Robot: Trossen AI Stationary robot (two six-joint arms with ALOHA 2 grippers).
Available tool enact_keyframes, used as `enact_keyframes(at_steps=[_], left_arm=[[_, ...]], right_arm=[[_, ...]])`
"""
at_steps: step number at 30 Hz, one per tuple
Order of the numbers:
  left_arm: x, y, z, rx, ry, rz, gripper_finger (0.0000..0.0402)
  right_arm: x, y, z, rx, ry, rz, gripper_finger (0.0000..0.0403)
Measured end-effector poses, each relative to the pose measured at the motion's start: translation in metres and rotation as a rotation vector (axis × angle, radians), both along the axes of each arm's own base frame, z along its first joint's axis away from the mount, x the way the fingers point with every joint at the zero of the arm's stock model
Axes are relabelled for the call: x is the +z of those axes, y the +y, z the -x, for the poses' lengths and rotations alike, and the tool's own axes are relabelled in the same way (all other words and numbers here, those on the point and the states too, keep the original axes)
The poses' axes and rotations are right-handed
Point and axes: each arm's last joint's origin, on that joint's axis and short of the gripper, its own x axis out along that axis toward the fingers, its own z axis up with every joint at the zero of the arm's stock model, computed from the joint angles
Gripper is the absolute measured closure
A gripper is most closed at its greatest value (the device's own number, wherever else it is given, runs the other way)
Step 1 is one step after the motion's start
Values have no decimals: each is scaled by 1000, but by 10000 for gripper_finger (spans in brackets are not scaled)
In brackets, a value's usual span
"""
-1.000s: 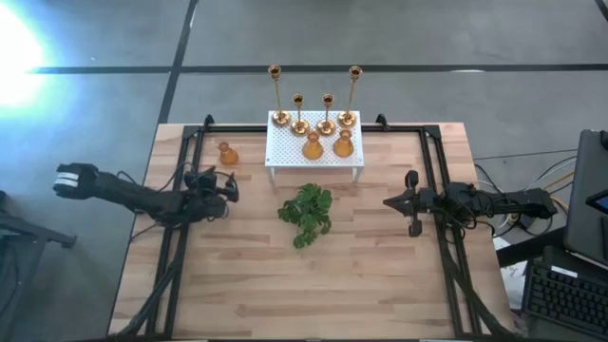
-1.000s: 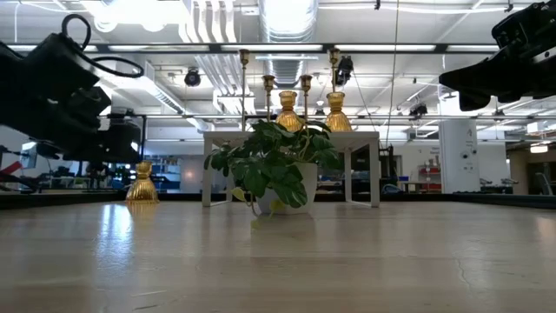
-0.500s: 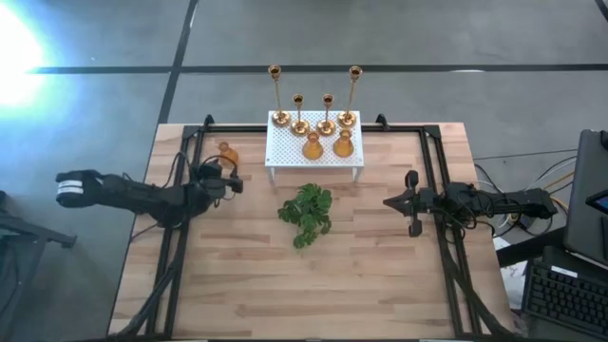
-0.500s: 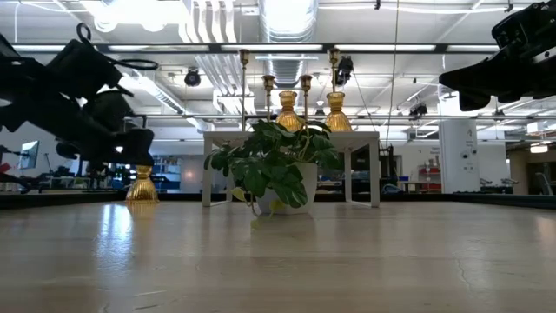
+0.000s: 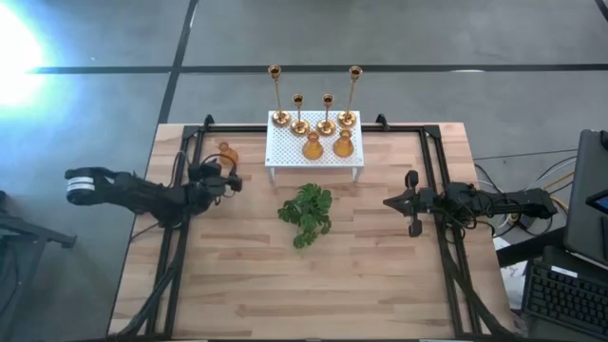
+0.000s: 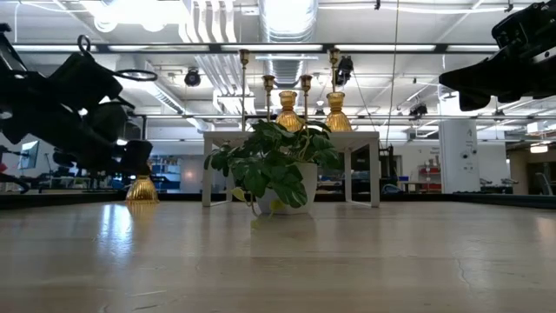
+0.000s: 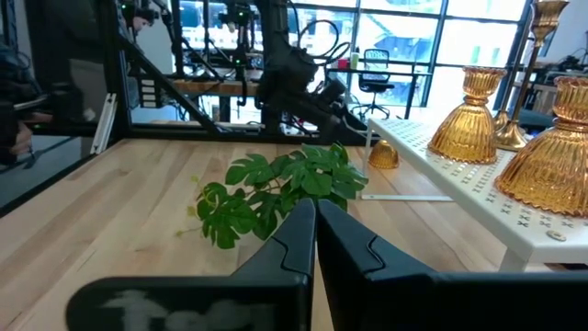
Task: Pick & Place candle stick holders
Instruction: Align the yellow glass candle holder with the other yellow glass candle holder on the shelf
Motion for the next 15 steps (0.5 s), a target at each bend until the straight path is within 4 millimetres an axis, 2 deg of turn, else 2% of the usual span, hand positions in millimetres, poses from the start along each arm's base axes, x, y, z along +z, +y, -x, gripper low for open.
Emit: enact_keyframes(at_steps=[10, 15], left_arm=[[0, 29, -1, 36, 44, -6, 71], [-3, 40, -2, 35, 8, 14, 71]], right_arm=[[0, 0, 0, 0, 0, 0, 394], [0, 0, 0, 0, 0, 0, 394]])
